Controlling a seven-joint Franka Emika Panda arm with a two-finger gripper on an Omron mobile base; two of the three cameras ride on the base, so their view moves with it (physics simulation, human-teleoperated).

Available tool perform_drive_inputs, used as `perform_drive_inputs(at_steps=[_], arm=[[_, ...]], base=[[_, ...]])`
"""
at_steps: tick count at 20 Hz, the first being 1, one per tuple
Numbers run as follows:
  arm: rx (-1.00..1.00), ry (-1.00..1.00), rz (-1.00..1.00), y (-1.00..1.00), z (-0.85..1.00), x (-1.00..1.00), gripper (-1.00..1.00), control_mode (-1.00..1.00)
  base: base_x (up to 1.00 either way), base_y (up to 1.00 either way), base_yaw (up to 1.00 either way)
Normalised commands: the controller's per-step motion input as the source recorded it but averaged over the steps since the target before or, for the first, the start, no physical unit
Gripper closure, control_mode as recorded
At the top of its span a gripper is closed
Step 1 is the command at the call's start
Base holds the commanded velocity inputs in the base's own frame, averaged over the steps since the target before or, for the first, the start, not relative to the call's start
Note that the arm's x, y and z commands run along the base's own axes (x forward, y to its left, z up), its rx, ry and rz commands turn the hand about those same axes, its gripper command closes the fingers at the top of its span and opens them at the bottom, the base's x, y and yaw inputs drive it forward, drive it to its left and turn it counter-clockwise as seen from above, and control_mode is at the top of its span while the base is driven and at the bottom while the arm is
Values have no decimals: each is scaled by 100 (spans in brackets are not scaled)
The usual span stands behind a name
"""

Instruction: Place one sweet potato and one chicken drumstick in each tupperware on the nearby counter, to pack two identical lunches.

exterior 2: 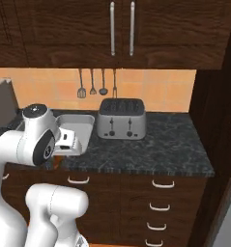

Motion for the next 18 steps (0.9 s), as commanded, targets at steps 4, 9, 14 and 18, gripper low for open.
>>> perform_drive_inputs(at_steps=[4,9,14,18], arm=[[0,0,0,0,0,0,100,100],[0,10,0,0,-14,42,100,-100],[0,8,0,0,-22,95,100,-100],[0,32,0,-1,-25,100,100,-100]], base=[[63,72,0],[24,1,0],[0,0,0],[0,0,0]])
